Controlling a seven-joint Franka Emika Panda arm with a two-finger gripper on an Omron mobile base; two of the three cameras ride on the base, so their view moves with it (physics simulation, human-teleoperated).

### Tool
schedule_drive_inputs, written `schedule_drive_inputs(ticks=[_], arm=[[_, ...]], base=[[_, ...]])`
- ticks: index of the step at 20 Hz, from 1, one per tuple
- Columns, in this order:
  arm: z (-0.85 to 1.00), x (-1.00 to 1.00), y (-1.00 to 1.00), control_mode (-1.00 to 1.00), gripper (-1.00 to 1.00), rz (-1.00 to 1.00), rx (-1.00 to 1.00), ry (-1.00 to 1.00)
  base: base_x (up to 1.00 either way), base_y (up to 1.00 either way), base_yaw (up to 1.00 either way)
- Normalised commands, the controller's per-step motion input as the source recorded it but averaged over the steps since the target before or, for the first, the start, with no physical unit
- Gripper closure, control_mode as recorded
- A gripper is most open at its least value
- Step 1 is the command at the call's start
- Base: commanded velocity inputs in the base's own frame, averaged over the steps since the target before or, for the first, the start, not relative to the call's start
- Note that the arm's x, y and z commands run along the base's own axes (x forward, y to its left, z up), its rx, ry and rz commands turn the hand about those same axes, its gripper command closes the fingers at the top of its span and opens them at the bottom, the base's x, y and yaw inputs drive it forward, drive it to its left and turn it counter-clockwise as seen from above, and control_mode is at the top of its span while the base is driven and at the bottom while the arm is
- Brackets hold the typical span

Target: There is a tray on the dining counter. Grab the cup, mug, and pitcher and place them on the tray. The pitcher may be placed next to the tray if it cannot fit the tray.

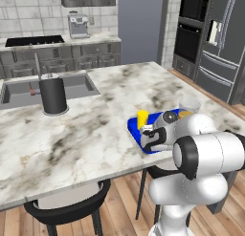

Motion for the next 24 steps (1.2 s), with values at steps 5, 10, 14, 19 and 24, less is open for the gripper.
schedule_drive_inputs(ticks=[5,10,14,19,24], arm=[[0.00,0.00,0.00,-1.00,-1.00,0.00,0.00,0.00],[0.00,0.00,0.00,-1.00,-1.00,0.00,0.00,0.00],[0.00,0.00,0.00,-1.00,-1.00,0.00,0.00,0.00],[0.00,0.00,-0.01,-1.00,-1.00,0.00,0.00,-0.03],[0.02,0.00,-0.03,-1.00,-1.00,0.00,0.00,0.00]], base=[[0.00,0.00,0.00],[0.00,0.00,0.00],[0.00,0.00,0.00],[0.00,0.00,0.00],[0.00,0.00,0.00]])
